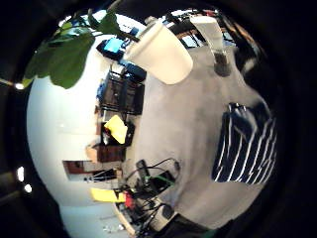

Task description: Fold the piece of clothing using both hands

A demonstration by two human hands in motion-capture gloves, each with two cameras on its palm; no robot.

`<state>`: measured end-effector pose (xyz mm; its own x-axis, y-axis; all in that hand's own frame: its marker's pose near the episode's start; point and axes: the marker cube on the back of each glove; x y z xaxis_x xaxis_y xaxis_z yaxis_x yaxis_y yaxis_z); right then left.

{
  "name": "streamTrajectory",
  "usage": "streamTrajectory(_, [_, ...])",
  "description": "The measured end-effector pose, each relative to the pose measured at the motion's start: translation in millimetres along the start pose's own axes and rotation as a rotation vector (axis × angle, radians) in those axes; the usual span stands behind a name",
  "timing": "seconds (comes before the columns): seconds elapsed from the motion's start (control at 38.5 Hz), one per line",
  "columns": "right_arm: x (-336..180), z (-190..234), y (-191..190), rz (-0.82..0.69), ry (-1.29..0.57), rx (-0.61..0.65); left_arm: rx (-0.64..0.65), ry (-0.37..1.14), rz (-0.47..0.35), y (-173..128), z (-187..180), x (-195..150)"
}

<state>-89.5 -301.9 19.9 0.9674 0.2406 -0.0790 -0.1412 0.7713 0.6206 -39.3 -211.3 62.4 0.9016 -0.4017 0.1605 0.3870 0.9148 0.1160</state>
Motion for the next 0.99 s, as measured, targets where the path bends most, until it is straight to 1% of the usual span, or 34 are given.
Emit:
streamTrajectory(0.03, [1,5,15,0.009,-0.006,-0.065,-0.006,0.01,-0.001,-1,8,3])
streamTrajectory(0.05, [1,9,24,0.013,-0.019,-0.095,-0.013,0.021,0.0,-2,16,5])
streamTrajectory(0.18, [13,22,37,0.045,-0.044,-0.088,-0.023,0.066,0.03,5,46,11])
streamTrajectory(0.21, [17,24,41,0.055,-0.051,-0.109,-0.022,0.08,0.041,8,51,12])
streamTrajectory(0.23, [21,27,47,0.067,-0.058,-0.159,-0.025,0.096,0.054,11,57,14])
streamTrajectory(0.26, [25,29,58,0.082,-0.066,-0.238,-0.032,0.114,0.07,15,63,16])
streamTrajectory(0.29, [29,31,71,0.102,-0.074,-0.343,-0.041,0.132,0.086,20,70,18])
streamTrajectory(0.34, [37,32,103,0.155,-0.093,-0.599,-0.078,0.176,0.127,32,86,23])
streamTrajectory(0.39, [48,35,140,0.213,-0.118,-0.869,-0.163,0.226,0.173,50,109,28])
streamTrajectory(0.44, [57,37,174,0.269,-0.166,-1.1,-0.247,0.256,0.19,65,134,31])
streamTrajectory(0.47, [61,39,188,0.299,-0.202,-1.18,-0.263,0.262,0.183,69,144,31])
streamTrajectory(0.49, [63,43,198,0.332,-0.245,-1.23,-0.263,0.266,0.168,71,152,30])
streamTrajectory(0.52, [66,48,206,0.363,-0.294,-1.251,-0.252,0.272,0.15,70,158,29])
streamTrajectory(0.57, [68,60,216,0.388,-0.394,-1.242,-0.218,0.286,0.118,68,164,27])
streamTrajectory(0.62, [69,71,221,0.389,-0.428,-1.189,-0.204,0.292,0.112,66,164,26])
streamTrajectory(0.68, [72,81,221,0.416,-0.36,-1.092,-0.235,0.29,0.127,67,161,25])
streamTrajectory(0.73, [74,85,218,0.431,-0.273,-0.993,-0.293,0.29,0.134,69,155,24])
streamTrajectory(0.78, [71,86,214,0.425,-0.221,-0.92,-0.339,0.295,0.125,69,148,20])
streamTrajectory(0.81, [68,85,212,0.42,-0.211,-0.896,-0.342,0.299,0.113,68,144,17])
streamTrajectory(0.88, [59,81,203,0.401,-0.232,-0.84,-0.291,0.331,0.075,62,127,4])
streamTrajectory(0.94, [55,76,190,0.396,-0.249,-0.798,-0.241,0.371,0.067,58,113,-8])
streamTrajectory(0.99, [51,64,172,0.382,-0.261,-0.77,-0.165,0.403,0.066,53,98,-21])
